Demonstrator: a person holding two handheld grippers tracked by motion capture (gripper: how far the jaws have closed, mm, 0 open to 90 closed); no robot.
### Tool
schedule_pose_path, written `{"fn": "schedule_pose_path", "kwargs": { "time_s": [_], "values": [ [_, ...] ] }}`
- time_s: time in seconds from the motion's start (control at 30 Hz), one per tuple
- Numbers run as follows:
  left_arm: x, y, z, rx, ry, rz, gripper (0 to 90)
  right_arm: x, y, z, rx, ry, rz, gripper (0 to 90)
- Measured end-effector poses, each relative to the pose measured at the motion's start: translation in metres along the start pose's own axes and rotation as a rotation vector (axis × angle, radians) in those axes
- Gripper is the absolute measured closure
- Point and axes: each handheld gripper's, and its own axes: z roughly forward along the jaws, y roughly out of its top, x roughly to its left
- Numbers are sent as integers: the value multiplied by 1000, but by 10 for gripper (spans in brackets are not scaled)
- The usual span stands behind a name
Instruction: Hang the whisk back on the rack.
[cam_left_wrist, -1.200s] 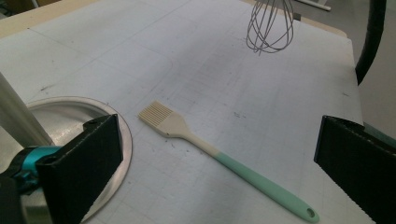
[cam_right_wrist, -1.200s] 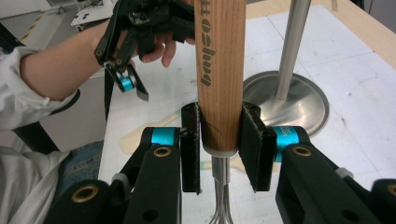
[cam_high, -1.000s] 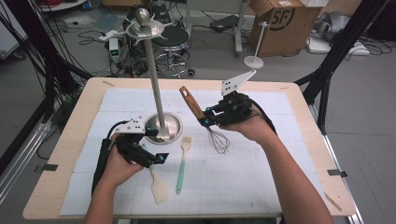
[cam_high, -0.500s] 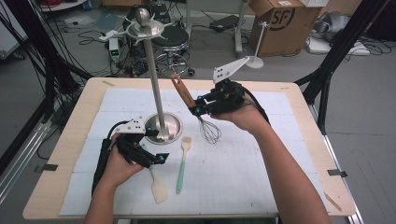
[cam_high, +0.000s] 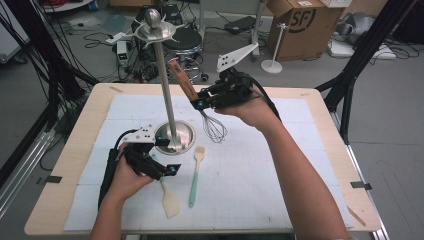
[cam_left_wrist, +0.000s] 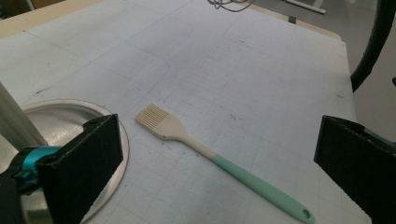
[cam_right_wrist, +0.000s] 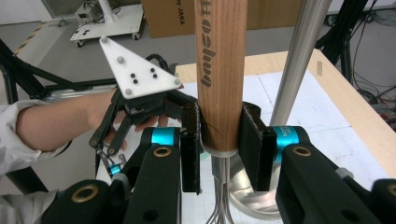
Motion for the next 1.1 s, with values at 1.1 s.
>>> {"fn": "schedule_pose_path", "kwargs": {
  "time_s": [1.1],
  "values": [
    [-1, 0, 0, 3, 0, -1, 17, -14, 27, -23, -35, -68, 5, 717]
  ]
}}
